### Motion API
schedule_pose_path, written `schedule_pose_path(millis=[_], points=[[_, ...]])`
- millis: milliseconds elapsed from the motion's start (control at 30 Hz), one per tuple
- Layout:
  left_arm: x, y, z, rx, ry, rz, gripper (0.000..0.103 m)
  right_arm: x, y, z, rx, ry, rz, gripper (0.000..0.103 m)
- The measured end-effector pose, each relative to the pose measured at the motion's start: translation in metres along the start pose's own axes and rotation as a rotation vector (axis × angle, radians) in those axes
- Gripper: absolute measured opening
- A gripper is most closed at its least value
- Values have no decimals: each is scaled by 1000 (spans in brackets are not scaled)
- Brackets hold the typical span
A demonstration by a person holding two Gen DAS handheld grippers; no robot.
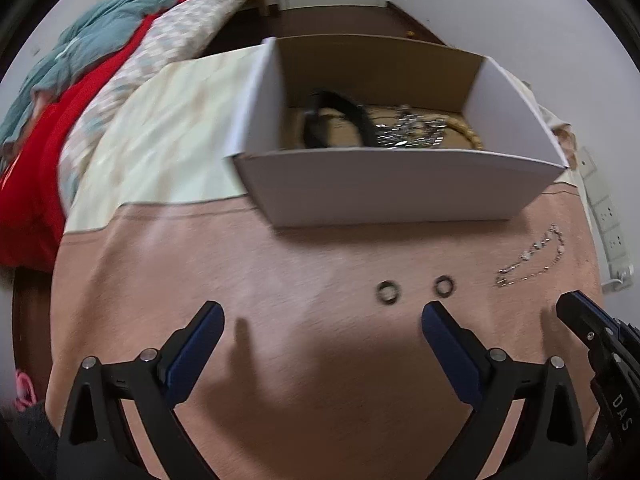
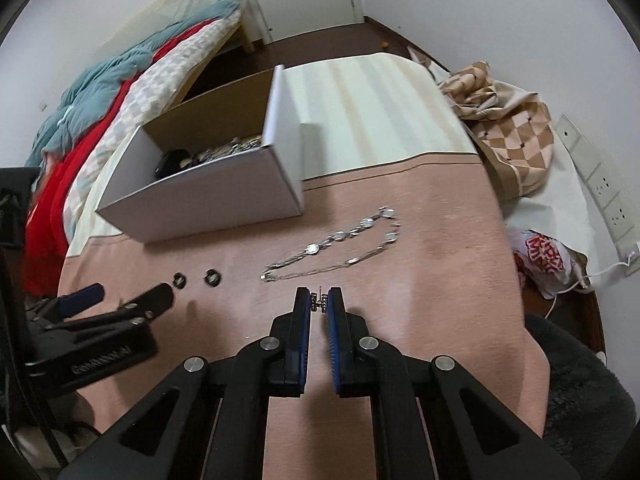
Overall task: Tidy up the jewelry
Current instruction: 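Grasp a small silver earring with the right tool, then grasp a black ring with the left tool while the right tool holds the earring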
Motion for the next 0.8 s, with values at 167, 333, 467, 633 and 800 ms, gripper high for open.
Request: schedule_pose_path(millis=[167,333,467,633,800], points=[[-4,-14,-8,-40,-1,39,52,-1,-7,-4,-18,-1,5,9],[-3,-18,-9,-54,-14,58,12,1,-12,-6,-28,-11,6,9],[0,-16,-8,-50,-22,60,10,4,-11,-7,-34,-19,3,9],[13,-14,-7,-49,-45,62,10,13,-7,-8,-31,-30,-12,9],[41,-10,-10,-41,-88,80,10,31,3,-16,-24,-56,-48,9]])
Point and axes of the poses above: each gripper's, at about its wrist camera, not at the fingertips, and x roughly against the way its jaws point, y to its left, z to its underside, the point moved 2 cm from there along -x, roughly the way its jaws point, and after that the axes turned 12 degrees about -x, right-handed, at the moved point
